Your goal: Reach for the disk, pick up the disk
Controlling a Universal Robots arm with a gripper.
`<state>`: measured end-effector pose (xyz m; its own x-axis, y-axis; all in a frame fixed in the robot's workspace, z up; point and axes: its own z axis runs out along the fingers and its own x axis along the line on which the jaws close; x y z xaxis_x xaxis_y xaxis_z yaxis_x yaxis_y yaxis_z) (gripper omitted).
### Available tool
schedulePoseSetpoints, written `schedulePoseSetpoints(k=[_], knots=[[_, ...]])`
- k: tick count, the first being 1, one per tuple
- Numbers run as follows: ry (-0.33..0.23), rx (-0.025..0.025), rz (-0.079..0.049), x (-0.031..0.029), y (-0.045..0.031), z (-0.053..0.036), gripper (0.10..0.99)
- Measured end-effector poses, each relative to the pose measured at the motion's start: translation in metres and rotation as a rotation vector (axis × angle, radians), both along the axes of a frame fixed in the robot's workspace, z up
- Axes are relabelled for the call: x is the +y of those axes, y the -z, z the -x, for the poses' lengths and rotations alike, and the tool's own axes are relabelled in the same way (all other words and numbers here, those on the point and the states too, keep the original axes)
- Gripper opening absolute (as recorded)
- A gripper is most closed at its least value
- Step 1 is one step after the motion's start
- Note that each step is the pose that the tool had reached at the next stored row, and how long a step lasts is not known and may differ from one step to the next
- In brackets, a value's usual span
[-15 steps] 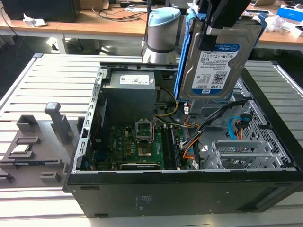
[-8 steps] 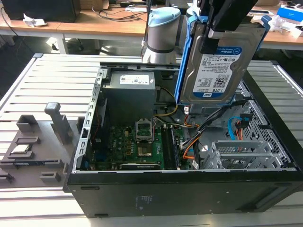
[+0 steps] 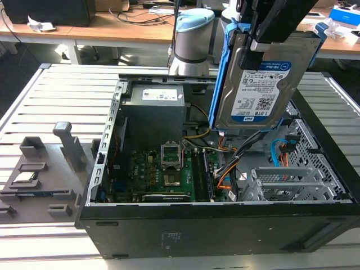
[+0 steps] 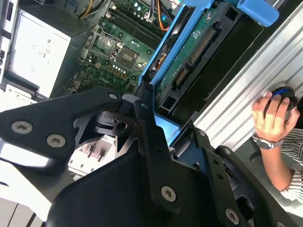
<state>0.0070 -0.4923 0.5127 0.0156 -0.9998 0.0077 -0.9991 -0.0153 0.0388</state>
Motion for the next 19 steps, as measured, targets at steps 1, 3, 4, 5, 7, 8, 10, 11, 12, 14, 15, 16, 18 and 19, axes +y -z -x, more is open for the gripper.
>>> schedulePoseSetpoints(k=[1, 3, 4, 5, 7, 8, 10, 11, 12, 14, 15, 16, 18, 19], knots=[[0.0, 0.0, 0.0, -0.002, 0.0, 0.0, 0.369], [0.0, 0.0, 0.0, -0.0048, 0.0, 0.0, 0.369], [0.0, 0.0, 0.0, -0.0064, 0.0, 0.0, 0.369], [0.0, 0.0, 0.0, -0.0083, 0.0, 0.0, 0.369], [0.0, 0.0, 0.0, -0.0114, 0.0, 0.0, 0.369], [0.0, 0.0, 0.0, -0.0124, 0.0, 0.0, 0.369], [0.0, 0.0, 0.0, -0.0143, 0.0, 0.0, 0.369], [0.0, 0.0, 0.0, -0.0155, 0.0, 0.0, 0.369], [0.0, 0.0, 0.0, -0.0168, 0.0, 0.0, 0.369], [0.0, 0.0001, 0.0, -0.0199, 0.0, 0.0, 0.369], [0.0, 0.0, 0.0, -0.0225, 0.0, 0.0, 0.369], [0.0, 0.0, 0.0, -0.0262, 0.0, 0.0, 0.369], [0.0, 0.0, 0.0, -0.0356, 0.0, 0.0, 0.369], [0.0, 0.0, 0.0, -0.041, 0.0001, 0.0, 0.369]])
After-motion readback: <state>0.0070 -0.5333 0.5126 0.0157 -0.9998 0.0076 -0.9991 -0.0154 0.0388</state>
